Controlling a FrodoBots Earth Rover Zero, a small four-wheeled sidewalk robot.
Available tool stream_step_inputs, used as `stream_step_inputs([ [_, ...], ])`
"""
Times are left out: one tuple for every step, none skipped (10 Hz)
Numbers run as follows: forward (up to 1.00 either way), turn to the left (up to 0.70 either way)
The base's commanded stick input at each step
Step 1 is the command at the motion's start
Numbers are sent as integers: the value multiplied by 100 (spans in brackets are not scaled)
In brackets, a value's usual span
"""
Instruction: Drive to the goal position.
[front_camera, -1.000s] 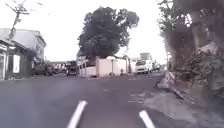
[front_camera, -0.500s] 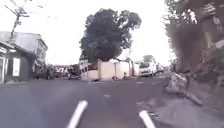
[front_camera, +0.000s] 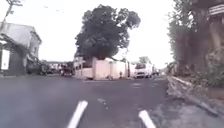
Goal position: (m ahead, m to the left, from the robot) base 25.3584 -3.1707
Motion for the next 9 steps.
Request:
stream_step_inputs([
  [100,-40],
  [100,-9],
  [100,0],
  [100,0],
  [100,0],
  [100,-5],
  [100,-23],
  [100,-40],
  [100,-32],
])
